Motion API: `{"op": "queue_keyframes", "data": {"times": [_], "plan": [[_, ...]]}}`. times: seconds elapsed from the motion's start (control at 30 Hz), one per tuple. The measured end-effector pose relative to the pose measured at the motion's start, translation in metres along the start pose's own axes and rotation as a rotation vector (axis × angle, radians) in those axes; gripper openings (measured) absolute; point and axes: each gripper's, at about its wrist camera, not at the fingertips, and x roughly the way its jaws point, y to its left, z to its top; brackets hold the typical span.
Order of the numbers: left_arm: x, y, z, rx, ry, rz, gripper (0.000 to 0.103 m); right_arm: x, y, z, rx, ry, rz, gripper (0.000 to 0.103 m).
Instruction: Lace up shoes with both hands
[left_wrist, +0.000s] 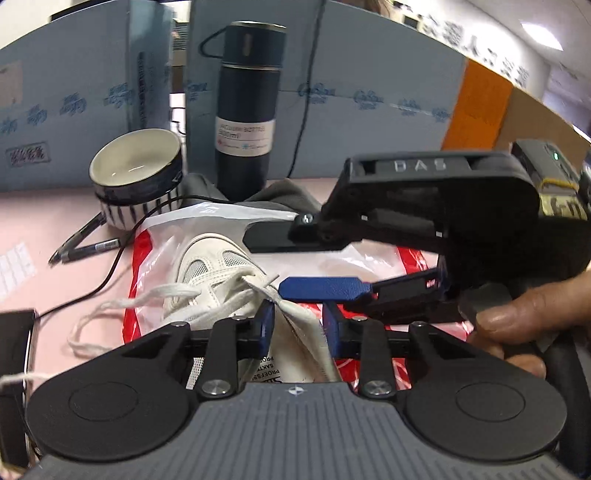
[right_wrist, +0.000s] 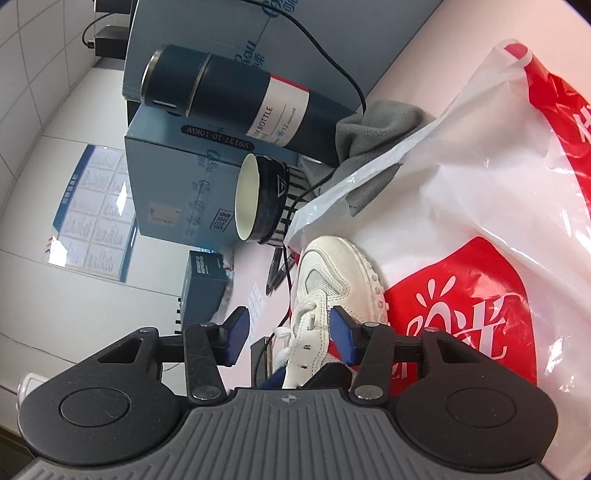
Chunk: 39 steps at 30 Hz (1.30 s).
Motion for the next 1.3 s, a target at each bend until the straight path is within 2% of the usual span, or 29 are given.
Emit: {"op": "queue_keyframes", "data": {"times": [0.17, 0.33, 0.6, 0.8, 0.93, 1.0, 1.07, 1.3], "plan": [[0.002, 0.001, -0.001, -0.031, -0.018, 0.025, 0.026, 0.003, 0.000, -0.002, -0.028, 0.000, -0.015, 0.036], [0.002, 0.005, -0.002, -0.042, -0.030, 0.010, 0.023, 0.001, -0.007, -0.004, -0.005, -0.019, -0.006, 0.003], [0.005, 0.006, -0.003, -0.029, -0.028, -0.001, 0.023, -0.004, -0.025, -0.007, 0.087, -0.047, 0.047, 0.003], [0.007, 0.008, -0.006, -0.038, -0.032, -0.008, 0.026, -0.010, -0.047, -0.016, 0.245, -0.071, 0.145, 0.003], [0.005, 0.013, -0.008, -0.077, -0.069, -0.018, 0.029, -0.013, -0.057, -0.019, 0.315, -0.092, 0.220, 0.003], [0.006, 0.013, -0.008, -0.064, -0.063, -0.013, 0.022, -0.014, -0.059, -0.020, 0.334, -0.100, 0.251, 0.003], [0.007, 0.012, -0.008, -0.059, -0.059, -0.014, 0.021, -0.016, -0.061, -0.021, 0.352, -0.107, 0.281, 0.003], [0.007, 0.015, -0.011, -0.074, -0.060, -0.021, 0.022, -0.020, -0.060, -0.024, 0.396, -0.142, 0.395, 0.003]]}}
